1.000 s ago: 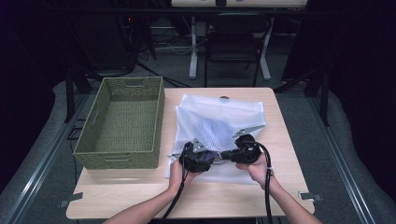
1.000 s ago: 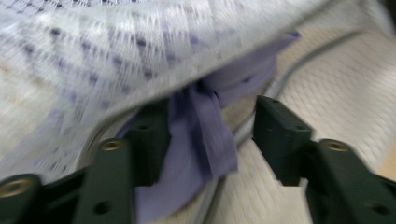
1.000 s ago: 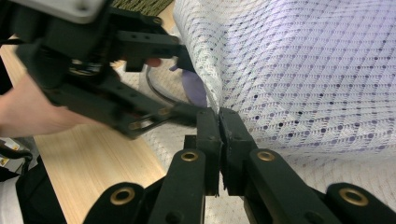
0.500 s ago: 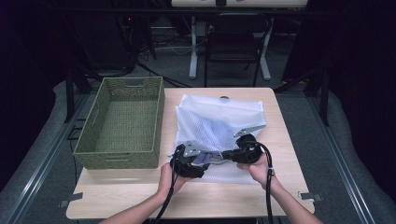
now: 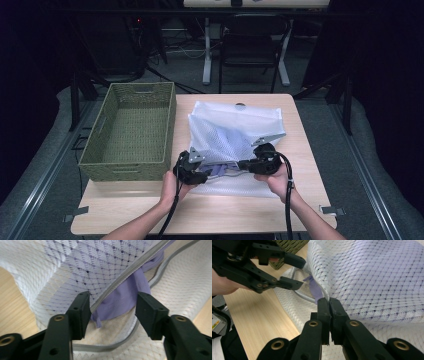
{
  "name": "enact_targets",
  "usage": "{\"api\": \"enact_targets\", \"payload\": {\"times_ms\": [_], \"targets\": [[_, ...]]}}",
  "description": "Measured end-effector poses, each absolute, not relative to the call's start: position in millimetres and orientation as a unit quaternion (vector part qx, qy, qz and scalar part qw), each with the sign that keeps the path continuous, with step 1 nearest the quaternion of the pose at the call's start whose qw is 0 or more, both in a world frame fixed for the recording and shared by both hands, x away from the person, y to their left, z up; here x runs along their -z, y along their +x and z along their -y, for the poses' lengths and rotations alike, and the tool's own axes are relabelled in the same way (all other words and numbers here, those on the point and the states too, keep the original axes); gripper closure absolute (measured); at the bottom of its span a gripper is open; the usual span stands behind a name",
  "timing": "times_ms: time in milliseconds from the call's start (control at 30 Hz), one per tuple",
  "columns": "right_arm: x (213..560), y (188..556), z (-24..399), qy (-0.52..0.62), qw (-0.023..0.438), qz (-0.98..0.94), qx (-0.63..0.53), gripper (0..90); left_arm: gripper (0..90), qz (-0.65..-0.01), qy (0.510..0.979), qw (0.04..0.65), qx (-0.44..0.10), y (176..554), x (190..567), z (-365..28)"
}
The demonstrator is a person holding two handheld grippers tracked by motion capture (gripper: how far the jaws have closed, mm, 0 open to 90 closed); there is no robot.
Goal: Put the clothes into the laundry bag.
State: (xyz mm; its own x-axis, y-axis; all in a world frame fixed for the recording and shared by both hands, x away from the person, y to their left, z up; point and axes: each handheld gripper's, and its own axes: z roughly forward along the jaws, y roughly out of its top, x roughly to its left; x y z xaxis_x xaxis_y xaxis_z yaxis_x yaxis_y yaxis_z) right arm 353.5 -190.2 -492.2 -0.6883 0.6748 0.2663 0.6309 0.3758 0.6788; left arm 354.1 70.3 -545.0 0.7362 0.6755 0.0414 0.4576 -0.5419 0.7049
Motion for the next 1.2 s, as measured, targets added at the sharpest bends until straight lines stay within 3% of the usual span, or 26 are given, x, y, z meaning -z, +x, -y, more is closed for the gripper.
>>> {"api": "enact_targets", "payload": {"times_ms": [267,567,967,1200], "targets": [[491.8,352.2,188.1,0.393,0.026,-0.83,-0.396,88.0,58.2,-0.345,0.867,0.31,-0.183,367.0,559.8,-68.4],[494.7,352.3,184.4,0.387,0.023,-0.834,-0.391,88.0,87.4,-0.33,0.874,0.302,-0.192,370.7,567.2,-66.7],[499.6,354.9,187.8,0.384,0.028,-0.844,-0.373,87.8,89.4,-0.3,0.873,0.343,-0.172,358.7,537.0,-95.4],[508.9,356.3,186.5,0.377,0.029,-0.859,-0.345,87.6,89.0,-0.262,0.902,0.313,-0.139,347.4,536.2,-95.6]]}}
